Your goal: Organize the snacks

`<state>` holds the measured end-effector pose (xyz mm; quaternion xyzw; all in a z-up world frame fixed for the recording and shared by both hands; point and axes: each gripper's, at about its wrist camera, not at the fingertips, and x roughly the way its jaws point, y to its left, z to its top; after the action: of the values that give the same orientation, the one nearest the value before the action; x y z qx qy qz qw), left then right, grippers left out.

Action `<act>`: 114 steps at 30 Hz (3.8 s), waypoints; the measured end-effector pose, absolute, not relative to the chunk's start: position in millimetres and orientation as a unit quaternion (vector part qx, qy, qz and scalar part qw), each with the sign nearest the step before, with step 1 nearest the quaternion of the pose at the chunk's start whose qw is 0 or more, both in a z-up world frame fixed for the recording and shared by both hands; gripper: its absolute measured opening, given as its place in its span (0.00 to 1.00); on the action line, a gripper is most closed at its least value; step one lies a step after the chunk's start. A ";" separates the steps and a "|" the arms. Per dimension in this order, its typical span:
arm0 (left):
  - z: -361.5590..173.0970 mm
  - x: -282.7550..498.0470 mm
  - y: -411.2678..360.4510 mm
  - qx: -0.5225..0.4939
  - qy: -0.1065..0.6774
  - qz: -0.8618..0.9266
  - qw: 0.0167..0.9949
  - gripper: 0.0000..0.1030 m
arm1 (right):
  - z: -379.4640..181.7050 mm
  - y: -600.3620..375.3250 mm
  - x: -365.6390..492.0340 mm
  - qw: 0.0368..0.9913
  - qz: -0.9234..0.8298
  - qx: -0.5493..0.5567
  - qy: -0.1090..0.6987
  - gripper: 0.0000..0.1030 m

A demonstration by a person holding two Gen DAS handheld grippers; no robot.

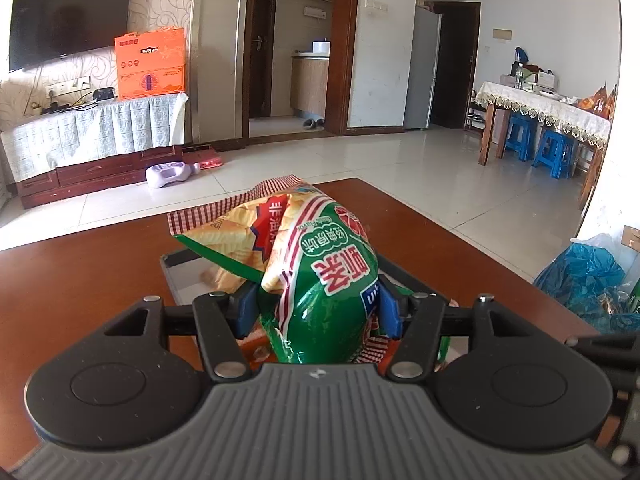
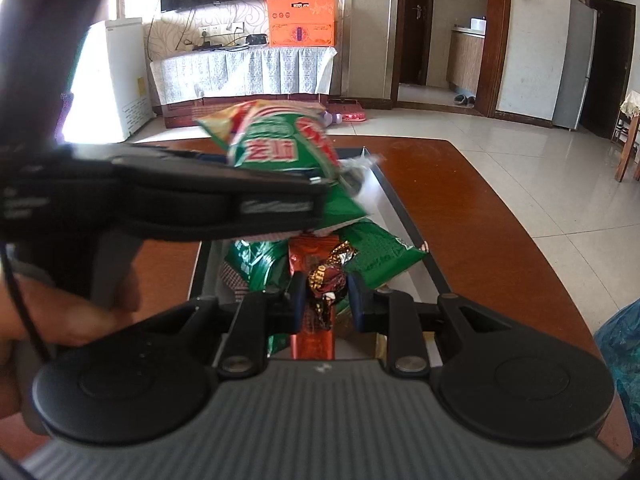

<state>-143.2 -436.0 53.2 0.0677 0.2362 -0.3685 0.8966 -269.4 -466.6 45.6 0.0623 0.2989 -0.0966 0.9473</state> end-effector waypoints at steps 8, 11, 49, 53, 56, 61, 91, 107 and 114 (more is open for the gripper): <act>44.4 -138.8 -456.3 0.078 0.233 -0.368 0.897 0.76 | 40.0 -467.7 -269.8 0.947 -0.103 0.066 0.298 0.25; 40.7 -149.3 -459.1 0.104 0.224 -0.364 0.898 0.84 | 40.5 -467.0 -273.4 0.947 -0.103 0.070 0.296 0.26; 45.2 -197.0 -415.3 0.098 0.237 -0.337 0.906 1.00 | 50.8 -457.7 -282.6 0.950 -0.118 0.057 0.285 0.53; 43.4 -196.9 -421.1 0.106 0.240 -0.343 0.902 1.00 | 46.8 -459.8 -280.3 0.945 -0.119 0.058 0.298 0.53; 44.6 -198.6 -420.9 0.101 0.243 -0.348 0.900 1.00 | 46.6 -459.9 -283.3 0.945 -0.119 0.059 0.298 0.53; 47.4 -204.1 -413.1 0.090 0.246 -0.351 0.899 1.00 | 50.1 -455.6 -289.8 0.947 -0.118 0.062 0.291 0.53; 77.0 -290.9 -328.6 0.068 0.221 -0.338 0.912 1.00 | 69.5 -411.1 -360.3 0.965 -0.099 0.066 0.235 0.66; 85.0 -340.2 -261.0 0.073 0.210 -0.241 0.945 1.00 | 67.9 -369.7 -400.1 0.967 -0.078 0.051 0.238 0.67; 73.1 -353.5 -249.4 0.075 0.225 -0.242 0.941 1.00 | 63.0 -368.0 -403.4 0.963 -0.078 0.052 0.254 0.68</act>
<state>-353.5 -249.4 73.1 0.0754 0.2250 -0.2425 0.9407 -403.4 -368.0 63.0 0.0522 0.2541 -0.0783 0.9626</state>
